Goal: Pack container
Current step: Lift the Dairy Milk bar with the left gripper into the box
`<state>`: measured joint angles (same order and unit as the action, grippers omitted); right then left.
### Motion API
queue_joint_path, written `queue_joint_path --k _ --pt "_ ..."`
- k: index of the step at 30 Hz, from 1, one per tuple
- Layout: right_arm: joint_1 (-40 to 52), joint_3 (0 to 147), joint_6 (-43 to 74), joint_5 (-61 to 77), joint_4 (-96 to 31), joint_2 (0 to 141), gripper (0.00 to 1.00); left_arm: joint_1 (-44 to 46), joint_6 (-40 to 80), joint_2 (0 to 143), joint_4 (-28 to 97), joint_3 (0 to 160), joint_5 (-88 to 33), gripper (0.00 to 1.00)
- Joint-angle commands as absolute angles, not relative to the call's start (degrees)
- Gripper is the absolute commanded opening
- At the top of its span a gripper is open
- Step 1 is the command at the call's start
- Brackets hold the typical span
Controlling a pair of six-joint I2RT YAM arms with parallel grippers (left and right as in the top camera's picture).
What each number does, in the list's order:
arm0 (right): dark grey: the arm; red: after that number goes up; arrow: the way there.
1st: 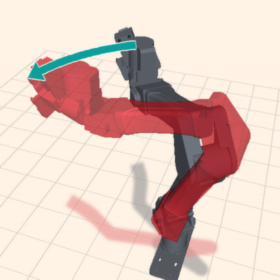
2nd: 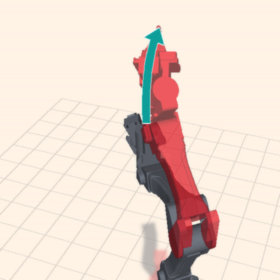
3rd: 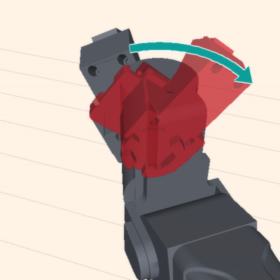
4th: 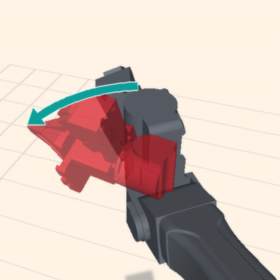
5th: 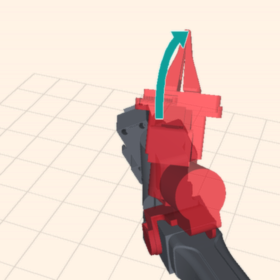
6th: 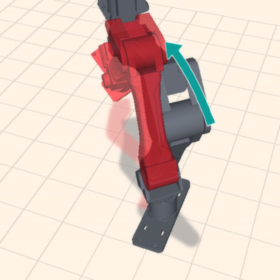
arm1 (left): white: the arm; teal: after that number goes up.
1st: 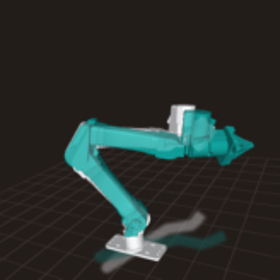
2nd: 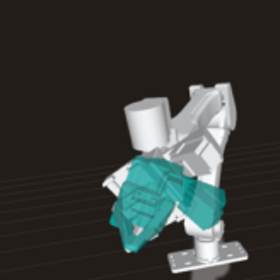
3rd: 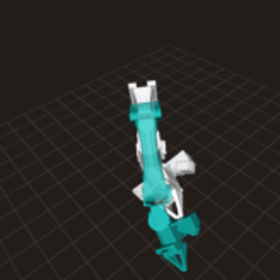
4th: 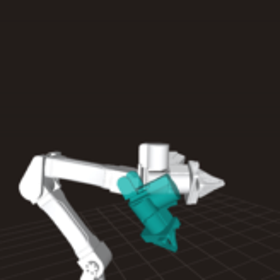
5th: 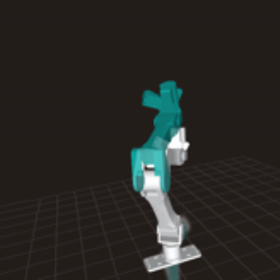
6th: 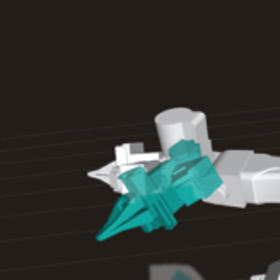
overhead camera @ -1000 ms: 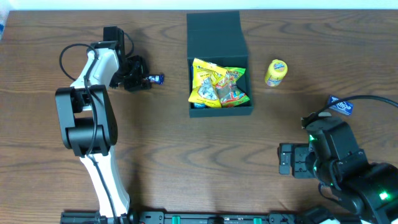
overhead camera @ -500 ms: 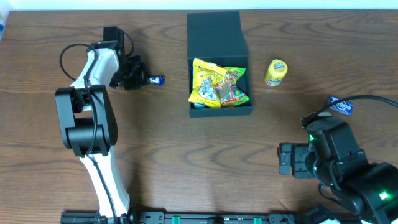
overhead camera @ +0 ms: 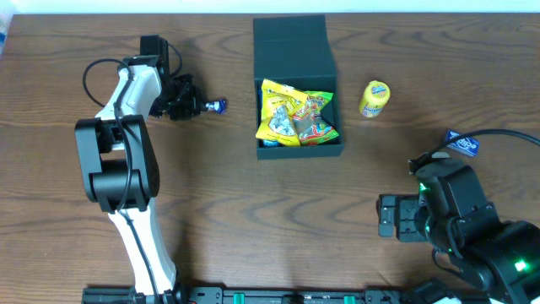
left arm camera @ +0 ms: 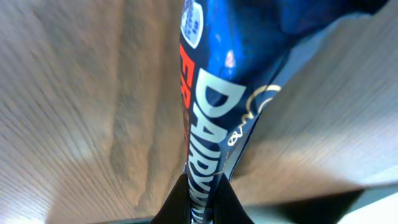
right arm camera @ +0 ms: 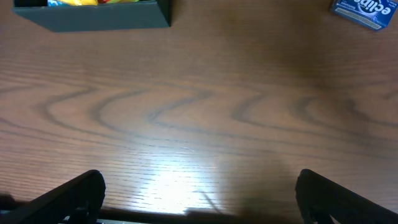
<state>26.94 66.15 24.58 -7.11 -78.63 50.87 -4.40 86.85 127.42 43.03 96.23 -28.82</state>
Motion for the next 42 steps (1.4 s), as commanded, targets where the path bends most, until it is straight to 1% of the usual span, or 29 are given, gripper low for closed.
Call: queue_joint_path --k 1,6,9,12,15,19,21,28,31,35,42 --pt "27.4 66.2 25.2 -7.2 -78.7 50.6 0.99 -4.4 84.1 126.4 43.9 100.4 -33.4 0.06" --pt "27.4 66.2 25.2 -7.2 -78.7 50.6 0.99 -3.2 83.7 123.6 46.7 103.5 -34.4 0.06" --pt "27.4 66.2 25.3 -7.2 -78.7 50.6 0.99 -1.3 83.5 119.5 46.9 103.6 -31.9 0.06" --pt "27.4 66.2 25.2 -7.2 -78.7 50.6 0.99 2.8 83.6 114.5 48.9 103.6 -26.4 0.06" --pt "27.4 66.2 25.2 -7.2 -78.7 50.6 0.99 7.5 84.5 111.4 49.3 103.6 -23.7 0.06" --pt "27.4 66.2 25.2 -7.2 -78.7 50.6 0.99 16.0 92.6 110.2 48.1 103.6 -21.7 0.05" --pt "27.4 66.2 25.3 -7.2 -78.7 50.6 0.99 18.9 95.5 110.2 46.7 103.6 -20.7 0.06" --pt "27.4 66.2 25.2 -7.2 -78.7 50.6 0.99 27.3 105.9 110.6 40.4 103.6 -9.6 0.06" --pt "27.4 66.2 25.2 -7.2 -78.7 50.6 0.99 28.6 110.1 112.3 37.0 103.6 -10.6 0.05" --pt "27.4 66.2 25.2 -7.2 -78.7 50.6 0.99 28.6 114.7 116.7 32.0 103.6 -16.6 0.06" --pt "27.4 66.2 25.2 -7.2 -78.7 50.6 0.99 28.5 116.0 120.4 31.3 103.6 -14.5 0.06"
